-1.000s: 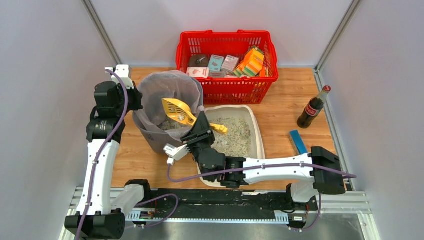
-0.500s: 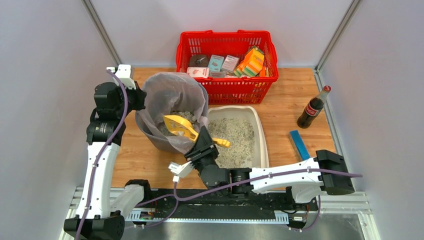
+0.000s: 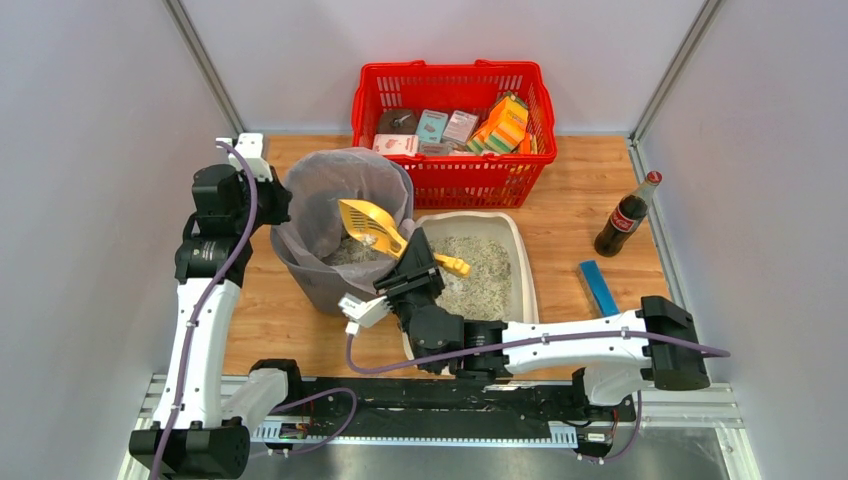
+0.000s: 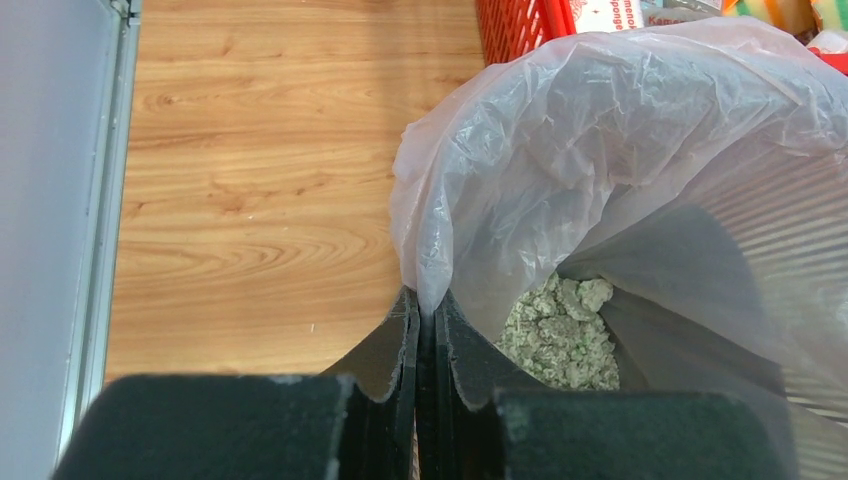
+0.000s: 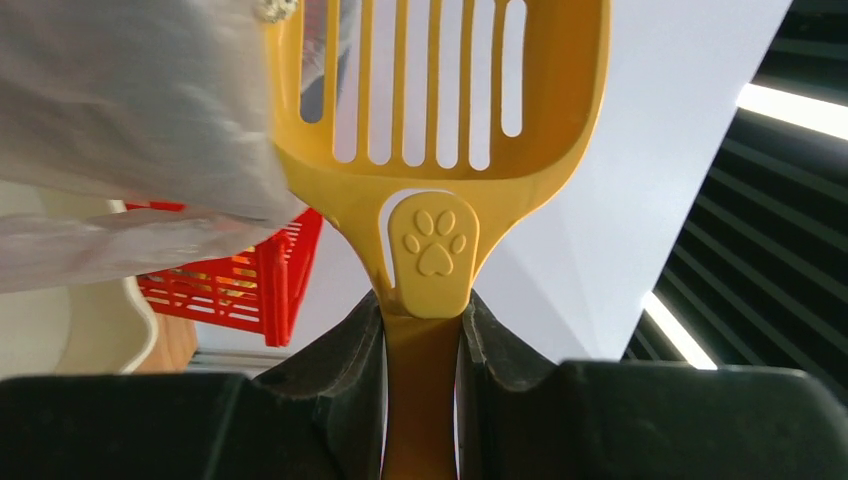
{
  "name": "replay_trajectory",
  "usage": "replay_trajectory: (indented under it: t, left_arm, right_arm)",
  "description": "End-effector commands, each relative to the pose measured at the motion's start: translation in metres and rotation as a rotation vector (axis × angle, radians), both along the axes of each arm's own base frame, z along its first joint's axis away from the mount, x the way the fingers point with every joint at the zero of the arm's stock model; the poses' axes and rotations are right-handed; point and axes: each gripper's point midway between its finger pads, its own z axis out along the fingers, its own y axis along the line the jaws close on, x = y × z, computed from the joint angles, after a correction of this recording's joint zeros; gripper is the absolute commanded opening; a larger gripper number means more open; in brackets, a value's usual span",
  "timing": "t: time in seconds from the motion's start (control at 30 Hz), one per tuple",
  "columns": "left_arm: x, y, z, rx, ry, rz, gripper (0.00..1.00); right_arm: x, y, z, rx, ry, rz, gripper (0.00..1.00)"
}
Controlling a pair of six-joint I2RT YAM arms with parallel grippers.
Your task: Clean the litter box
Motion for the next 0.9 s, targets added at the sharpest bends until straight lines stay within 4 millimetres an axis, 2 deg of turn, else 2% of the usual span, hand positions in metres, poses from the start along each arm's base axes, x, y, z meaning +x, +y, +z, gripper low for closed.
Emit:
replay_trajectory:
  t: [0.0, 0.07, 0.13, 0.2, 0.23, 0.27, 0.33, 0.37, 0.4, 0.47, 0.5, 0.57, 0.6, 0.73, 0.87]
  left_arm:
    - [-0.010, -0.019, -0.014, -0.063, 0.066, -0.074, 0.00]
    - [-0.009, -0.018, -0.014, -0.060, 0.064, -0.071, 0.00]
    - [-0.009, -0.019, -0.015, -0.061, 0.068, -0.072, 0.00]
    - [-0.009, -0.018, -0.014, -0.061, 0.067, -0.070, 0.00]
    - [-0.010, -0.019, -0.014, -0.061, 0.065, -0.072, 0.00]
    - [-0.010, -0.019, -0.014, -0.061, 0.065, -0.072, 0.00]
    - [-0.010, -0.019, -0.013, -0.062, 0.062, -0.075, 0.00]
    - [-0.010, -0.019, -0.013, -0.061, 0.064, -0.073, 0.00]
    - [-0.009, -0.018, -0.013, -0.061, 0.062, -0.072, 0.00]
    - [-0.009, -0.019, -0.013, -0.063, 0.063, -0.073, 0.00]
    - [-0.009, -0.019, -0.013, -0.064, 0.063, -0.076, 0.00]
    - [-0.009, -0.021, -0.013, -0.069, 0.065, -0.080, 0.00]
    - [-0.010, -0.021, -0.013, -0.070, 0.067, -0.083, 0.00]
    - [-0.009, -0.020, -0.013, -0.067, 0.065, -0.079, 0.00]
    - [-0.009, -0.019, -0.015, -0.066, 0.071, -0.073, 0.00]
  right_arm:
    - [0.010, -0.020, 0.063, 0.134, -0.114, -0.077, 0.00]
    - [0.011, -0.020, 0.080, 0.108, -0.168, -0.082, 0.00]
    - [0.011, -0.025, 0.090, 0.155, -0.170, -0.087, 0.00]
    - [0.009, -0.029, 0.089, 0.156, -0.161, -0.089, 0.00]
    - [0.008, -0.030, 0.082, 0.140, -0.149, -0.091, 0.00]
    - [0.006, -0.025, 0.061, 0.102, -0.119, -0.075, 0.00]
    - [0.000, -0.023, 0.039, 0.060, -0.076, -0.059, 0.00]
    - [-0.010, -0.015, 0.015, -0.067, -0.048, -0.018, 0.00]
    - [-0.017, -0.015, -0.003, -0.030, 0.005, 0.009, 0.00]
    - [-0.030, -0.011, -0.028, -0.117, 0.061, 0.058, 0.00]
    - [-0.030, -0.011, -0.033, -0.103, 0.081, 0.047, 0.00]
    - [-0.029, -0.016, -0.029, -0.112, 0.073, 0.022, 0.00]
    - [-0.029, -0.019, -0.020, -0.080, 0.073, 0.024, 0.00]
    - [-0.020, -0.024, 0.027, 0.119, 0.087, -0.012, 0.00]
    - [-0.009, -0.027, 0.044, 0.229, 0.089, -0.043, 0.00]
